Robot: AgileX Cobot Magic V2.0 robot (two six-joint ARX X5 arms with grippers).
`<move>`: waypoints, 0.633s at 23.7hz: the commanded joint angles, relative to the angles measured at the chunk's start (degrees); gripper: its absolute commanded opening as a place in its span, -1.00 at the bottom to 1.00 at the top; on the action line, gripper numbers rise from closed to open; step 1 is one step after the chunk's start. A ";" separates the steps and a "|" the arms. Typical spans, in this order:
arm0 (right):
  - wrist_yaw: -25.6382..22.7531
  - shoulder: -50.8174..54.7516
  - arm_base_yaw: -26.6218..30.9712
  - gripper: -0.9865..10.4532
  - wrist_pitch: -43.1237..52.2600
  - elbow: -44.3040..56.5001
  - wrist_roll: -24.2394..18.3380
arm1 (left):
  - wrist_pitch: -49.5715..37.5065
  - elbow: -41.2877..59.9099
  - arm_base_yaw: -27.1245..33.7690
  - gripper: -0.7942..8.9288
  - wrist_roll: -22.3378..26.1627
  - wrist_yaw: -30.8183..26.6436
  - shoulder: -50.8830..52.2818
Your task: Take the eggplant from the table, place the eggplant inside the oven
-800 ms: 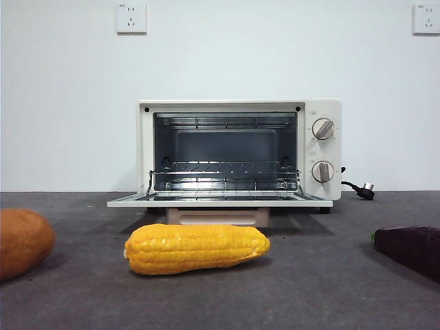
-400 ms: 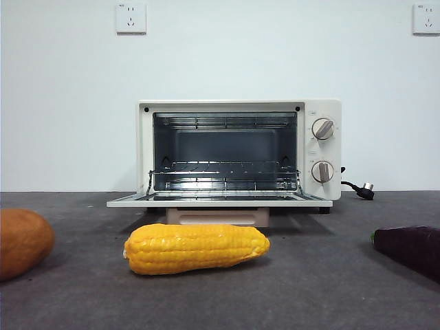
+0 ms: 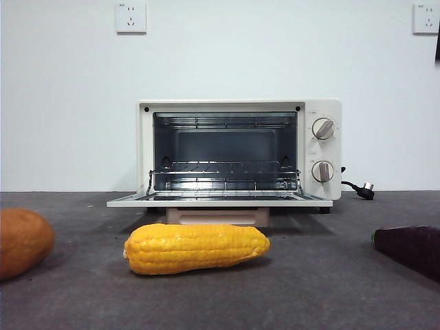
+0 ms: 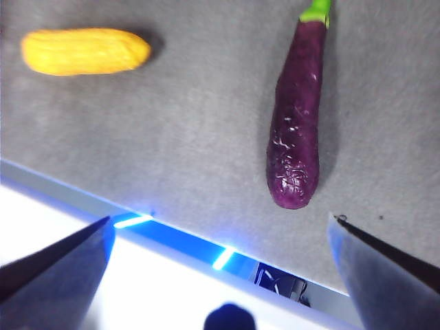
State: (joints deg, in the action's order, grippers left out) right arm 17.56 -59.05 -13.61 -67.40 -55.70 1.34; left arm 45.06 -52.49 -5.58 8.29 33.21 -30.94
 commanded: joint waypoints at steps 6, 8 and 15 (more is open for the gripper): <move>-2.89 -1.79 -1.57 0.10 8.81 11.10 5.33 | -0.09 0.33 -0.85 -0.85 -0.63 0.26 0.13; -3.04 -2.84 -1.88 0.10 10.49 12.72 6.16 | 0.13 0.33 -1.09 -0.85 -0.63 0.24 0.13; -4.79 -9.22 -2.56 0.10 16.44 15.45 8.13 | 0.57 0.33 -1.99 -0.85 -0.63 0.24 0.13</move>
State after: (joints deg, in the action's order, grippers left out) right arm 12.78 -68.03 -15.90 -51.11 -40.91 8.56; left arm 45.63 -52.49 -7.35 8.27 33.23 -30.94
